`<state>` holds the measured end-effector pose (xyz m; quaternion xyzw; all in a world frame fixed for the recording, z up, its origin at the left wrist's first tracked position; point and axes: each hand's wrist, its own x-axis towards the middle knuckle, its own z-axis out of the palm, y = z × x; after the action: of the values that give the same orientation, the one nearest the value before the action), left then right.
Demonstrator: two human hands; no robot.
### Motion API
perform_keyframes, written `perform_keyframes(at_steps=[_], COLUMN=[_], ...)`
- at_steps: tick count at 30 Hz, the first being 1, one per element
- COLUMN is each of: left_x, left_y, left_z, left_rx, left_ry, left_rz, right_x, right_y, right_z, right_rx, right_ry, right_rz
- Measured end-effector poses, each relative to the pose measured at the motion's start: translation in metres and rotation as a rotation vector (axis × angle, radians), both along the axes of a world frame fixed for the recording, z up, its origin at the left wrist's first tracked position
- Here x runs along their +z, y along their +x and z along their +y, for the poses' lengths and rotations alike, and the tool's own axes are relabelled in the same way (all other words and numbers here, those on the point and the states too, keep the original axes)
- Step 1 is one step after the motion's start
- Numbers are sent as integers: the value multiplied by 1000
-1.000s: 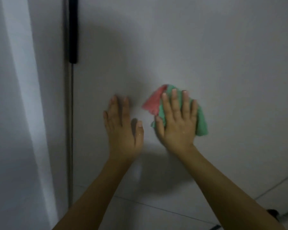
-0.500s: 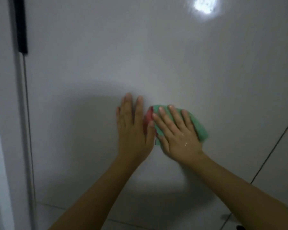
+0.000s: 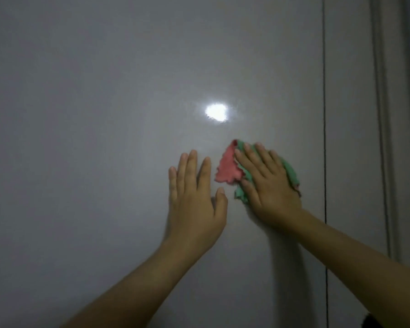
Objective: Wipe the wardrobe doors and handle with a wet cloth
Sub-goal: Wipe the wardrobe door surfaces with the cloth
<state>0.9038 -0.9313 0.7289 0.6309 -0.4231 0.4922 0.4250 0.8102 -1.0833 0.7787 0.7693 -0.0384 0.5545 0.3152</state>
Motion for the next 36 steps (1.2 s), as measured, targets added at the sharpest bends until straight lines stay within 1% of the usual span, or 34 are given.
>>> perform_keyframes(at_steps=[1, 2, 4, 5, 6, 7, 8, 11, 12, 13, 14, 15, 16, 18, 19, 20, 21, 22, 24, 25, 26, 27, 28, 30, 31, 32, 34, 36], left_x=[1, -2, -7, -14, -27, -36, -44, -70, -75, -77, -78, -78, -79, -83, -85, -87, -86, -85, -85, -84, -85, -84, -84, -86, -86, -85, -83, -82], left_y=[1, -2, -7, -10, -14, -17, -19, -32, -36, -39, -41, -41, -41, -42, -39, -37, -35, -34, -33, -33, -34, -34, -34, -36, -36, -34, -34, -37], left_z=[-2, -5, -9, -11, -14, -17, -20, -37, -43, -48, -51, -52, -53, -58, -59, -61, -64, -66, -68, -67, -67, -67, -66, -68, -68, -67, -66, -62], left_rx=[20, 39, 71, 79, 86, 95, 101, 166, 177, 177, 173, 168, 163, 154, 165, 178, 190, 215, 247, 245, 240, 237, 236, 238, 240, 245, 235, 215], left_ry=[0, -12, 19, 39, 62, 82, 103, 120, 103, 78, 41, 11, -4, -21, -26, -42, -85, -118, -127, -119, -100, -85, -77, -74, -79, -81, -61, -1], left_rz=[10, -3, 12, 16, 17, 27, 41, 53, 61, 76, 85, 92, 97, 73, 49, 39, 26, 16, 19, 21, 28, 35, 42, 44, 40, 40, 58, 84], right_x=[9, 18, 37, 37, 24, 12, -3, -68, -76, -73, -63, -48, -32, 0, 5, 1, -9, -25, -63, -72, -72, -63, -50, -26, -22, -24, -48, -95], right_y=[-10, -21, -33, -30, -24, -14, -5, 5, 1, -4, -11, -17, -24, -47, -51, -49, -42, -36, -38, -47, -59, -69, -78, -95, -97, -93, -84, -75], right_z=[-14, -30, -47, -44, -36, -26, -16, 0, -6, -10, -18, -29, -42, -68, -72, -70, -67, -64, -64, -72, -84, -96, -110, -129, -130, -124, -107, -92], right_rx=[-13, -28, 21, 35, 28, 26, 28, 19, 14, 9, 7, 6, 3, 4, 19, 21, 5, 8, 35, 29, 10, -4, -12, -30, -29, -33, -41, -49], right_ry=[60, 151, 432, 508, 516, 496, 442, 140, 69, 50, 43, 64, 137, 362, 462, 494, 456, 375, 174, 121, 104, 138, 226, 501, 598, 643, 653, 529], right_rz=[-39, -164, -416, -494, -538, -525, -459, -168, -113, -95, -128, -193, -280, -417, -452, -459, -462, -448, -287, -201, -174, -218, -301, -439, -469, -468, -405, -258])
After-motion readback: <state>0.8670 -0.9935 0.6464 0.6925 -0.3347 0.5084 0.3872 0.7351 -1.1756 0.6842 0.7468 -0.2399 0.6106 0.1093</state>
